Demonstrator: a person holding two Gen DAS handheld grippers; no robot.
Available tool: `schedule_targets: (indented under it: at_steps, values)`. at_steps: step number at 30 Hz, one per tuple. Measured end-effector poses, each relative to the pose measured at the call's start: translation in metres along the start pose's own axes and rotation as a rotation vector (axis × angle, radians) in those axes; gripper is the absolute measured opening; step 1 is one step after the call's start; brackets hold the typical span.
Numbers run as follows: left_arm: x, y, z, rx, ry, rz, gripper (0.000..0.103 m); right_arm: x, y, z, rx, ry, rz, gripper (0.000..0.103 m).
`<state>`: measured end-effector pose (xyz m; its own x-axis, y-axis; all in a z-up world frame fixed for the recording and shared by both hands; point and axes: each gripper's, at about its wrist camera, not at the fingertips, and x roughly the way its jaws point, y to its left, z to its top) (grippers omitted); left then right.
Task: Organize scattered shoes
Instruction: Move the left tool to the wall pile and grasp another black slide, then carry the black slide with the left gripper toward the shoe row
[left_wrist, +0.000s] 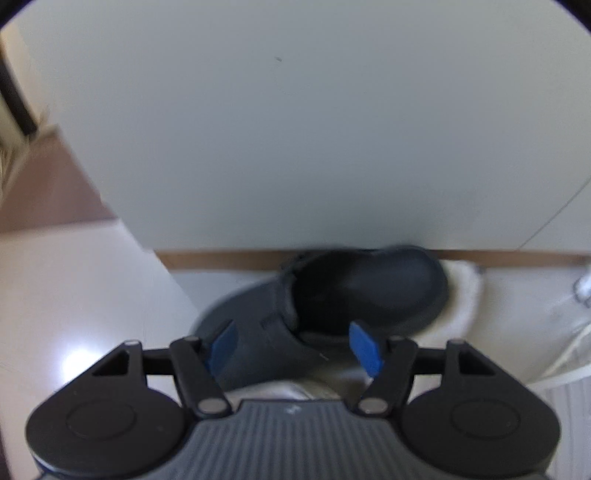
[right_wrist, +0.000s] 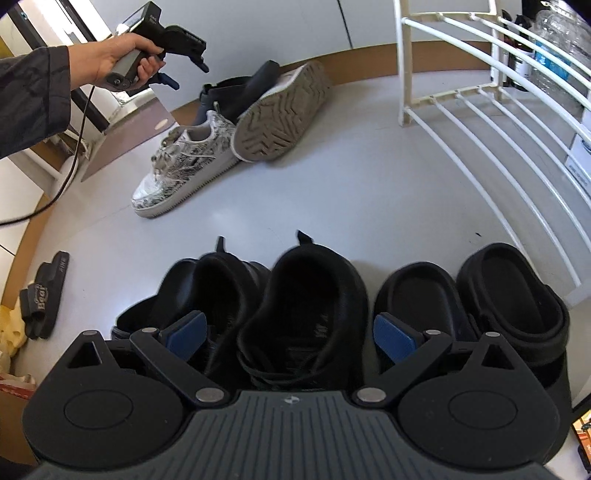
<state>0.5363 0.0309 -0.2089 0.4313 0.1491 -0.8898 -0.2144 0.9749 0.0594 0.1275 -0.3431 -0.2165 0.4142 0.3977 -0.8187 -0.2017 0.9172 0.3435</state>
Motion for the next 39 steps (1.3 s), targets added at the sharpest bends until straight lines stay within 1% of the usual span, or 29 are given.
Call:
schedule_targets:
  at_steps: [1,3,4,6,7,8,9,10,12,15,19,23,29,32,36,39]
  values:
    - [0.009,0.001,0.000,0.004,-0.004,0.005,0.064,-0.002,-0.003,-0.001,0.007,-0.009,-0.007,0.100]
    - [0.019,0.008,-0.002,-0.042,-0.013,-0.013,0.055,-0.006,-0.010,-0.001,0.007,-0.028,-0.024,0.100]
    - [0.023,0.010,-0.003,-0.053,-0.020,-0.011,0.054,-0.007,-0.013,-0.001,0.008,-0.033,-0.036,0.100]
    - [0.030,0.011,-0.003,-0.066,-0.030,-0.014,0.046,-0.007,-0.019,-0.003,0.014,-0.035,-0.064,0.100]
    - [0.033,0.011,-0.003,-0.071,-0.032,-0.026,0.044,-0.006,-0.021,-0.004,0.020,-0.031,-0.068,0.100]
    - [0.035,0.009,-0.004,-0.072,-0.035,-0.031,0.041,-0.003,-0.023,-0.004,0.029,-0.023,-0.067,0.100]
    - [0.037,0.008,-0.005,-0.070,-0.044,-0.031,0.029,0.000,-0.024,-0.005,0.035,-0.008,-0.061,0.100]
    - [0.036,0.007,-0.007,-0.063,-0.067,-0.004,0.029,0.003,-0.024,-0.006,0.034,0.004,-0.054,0.100]
    - [0.035,0.007,-0.009,-0.088,-0.105,0.000,0.025,0.007,-0.021,-0.008,0.010,0.014,-0.043,0.100]
    - [0.031,0.004,-0.007,-0.085,-0.126,0.024,0.018,0.009,-0.016,-0.010,-0.022,0.015,-0.043,0.100]
    - [0.023,0.005,0.000,-0.094,-0.131,0.026,0.016,0.010,-0.017,-0.013,-0.009,0.022,-0.047,0.100]
    - [0.007,0.003,0.009,-0.085,-0.151,0.017,0.016,0.008,-0.014,-0.011,-0.006,0.007,-0.038,0.100]
    - [-0.029,0.008,0.026,-0.090,-0.166,0.000,0.015,0.008,0.000,-0.005,-0.008,-0.025,0.002,0.100]
    - [-0.049,0.014,0.030,-0.086,-0.173,0.011,0.015,0.008,0.007,-0.001,-0.007,-0.040,0.020,0.100]
    - [-0.081,0.031,0.028,-0.107,-0.186,0.053,0.015,0.006,0.019,0.005,-0.011,-0.065,0.053,0.100]
    - [-0.099,0.046,0.026,-0.105,-0.197,0.055,0.015,0.005,0.026,0.007,-0.012,-0.077,0.069,0.100]
